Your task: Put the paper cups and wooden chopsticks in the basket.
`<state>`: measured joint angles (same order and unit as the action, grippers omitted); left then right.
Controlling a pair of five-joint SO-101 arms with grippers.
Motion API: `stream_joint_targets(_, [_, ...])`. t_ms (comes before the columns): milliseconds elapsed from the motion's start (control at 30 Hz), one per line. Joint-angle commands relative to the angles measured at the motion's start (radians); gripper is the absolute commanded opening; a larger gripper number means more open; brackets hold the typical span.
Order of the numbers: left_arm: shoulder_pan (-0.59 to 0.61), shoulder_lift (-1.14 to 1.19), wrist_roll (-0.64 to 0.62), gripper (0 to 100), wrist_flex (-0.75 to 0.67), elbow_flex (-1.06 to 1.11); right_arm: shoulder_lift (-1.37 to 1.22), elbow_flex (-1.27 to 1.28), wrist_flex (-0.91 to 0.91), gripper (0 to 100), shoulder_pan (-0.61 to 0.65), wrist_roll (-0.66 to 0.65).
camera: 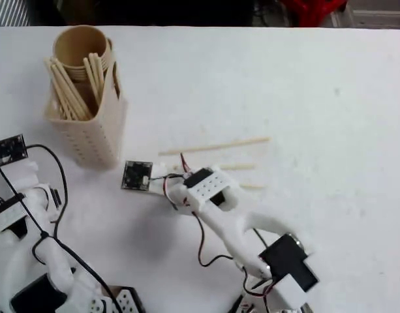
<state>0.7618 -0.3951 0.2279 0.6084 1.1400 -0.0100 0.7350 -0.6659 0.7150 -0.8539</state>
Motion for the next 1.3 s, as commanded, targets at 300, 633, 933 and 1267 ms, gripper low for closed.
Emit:
stream_joint_targets(300, [-0.012, -0.016, -0.006, 14, -0.020, -0.002, 0.027, -0.021, -0.051, 1.5, -0.007, 0.087])
stream_joint_targets(633, [-0.012, -0.016, -0.006, 14, -0.020, -0.002, 0.394, -0.057, -0.228, 1.5, -0.094, 0.183])
stream_joint_targets(933, [-0.012, -0.016, -0.006, 14, -0.020, -0.002, 0.595, -0.057, -0.325, 1.5, -0.110, 0.183])
stream_joint_targets(1267, [-0.012, -0.016, -0.006, 14, -0.020, -0.002, 0.320, 0.097, -0.271, 1.9, -0.082, 0.104])
